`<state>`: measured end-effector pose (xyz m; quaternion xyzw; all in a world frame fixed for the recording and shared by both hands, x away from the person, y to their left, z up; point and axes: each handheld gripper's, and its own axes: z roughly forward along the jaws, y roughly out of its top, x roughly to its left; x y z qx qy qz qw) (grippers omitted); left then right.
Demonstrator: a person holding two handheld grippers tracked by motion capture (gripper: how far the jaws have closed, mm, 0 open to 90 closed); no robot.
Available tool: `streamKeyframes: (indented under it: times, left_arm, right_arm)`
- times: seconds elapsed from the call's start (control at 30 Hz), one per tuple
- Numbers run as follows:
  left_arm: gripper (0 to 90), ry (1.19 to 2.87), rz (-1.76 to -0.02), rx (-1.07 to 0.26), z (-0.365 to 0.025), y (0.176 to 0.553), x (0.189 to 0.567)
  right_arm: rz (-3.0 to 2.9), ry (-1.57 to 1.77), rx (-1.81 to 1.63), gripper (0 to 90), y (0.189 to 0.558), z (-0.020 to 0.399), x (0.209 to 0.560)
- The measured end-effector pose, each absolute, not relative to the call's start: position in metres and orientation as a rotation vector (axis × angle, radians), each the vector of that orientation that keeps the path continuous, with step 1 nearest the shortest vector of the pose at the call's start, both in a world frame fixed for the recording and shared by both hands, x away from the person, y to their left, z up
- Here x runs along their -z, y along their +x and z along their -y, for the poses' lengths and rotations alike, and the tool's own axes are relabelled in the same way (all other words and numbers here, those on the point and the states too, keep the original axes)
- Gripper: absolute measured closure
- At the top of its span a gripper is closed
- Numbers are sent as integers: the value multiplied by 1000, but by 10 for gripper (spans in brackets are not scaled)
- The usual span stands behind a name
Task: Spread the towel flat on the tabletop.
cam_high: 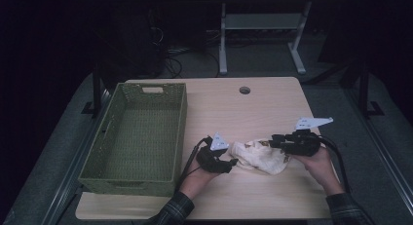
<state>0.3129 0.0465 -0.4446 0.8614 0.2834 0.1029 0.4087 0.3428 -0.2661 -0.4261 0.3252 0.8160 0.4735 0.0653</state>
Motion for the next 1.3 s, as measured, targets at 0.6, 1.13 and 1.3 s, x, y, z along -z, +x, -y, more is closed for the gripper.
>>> streamKeyframes:
  times: [0.6, 1.13, 1.3]
  left_arm:
    - [428, 2180, -726, -275, -52, 312, 444]
    - [428, 2170, -739, -292, -53, 312, 443]
    - [431, 2162, -747, -298, -51, 315, 443]
  right_arm:
    - [-2671, 793, -1366, 830, 341, 198, 441]
    - [-2561, 769, -1436, 884, 306, 259, 416]
    - [-2606, 867, -1367, 884, 294, 287, 438]
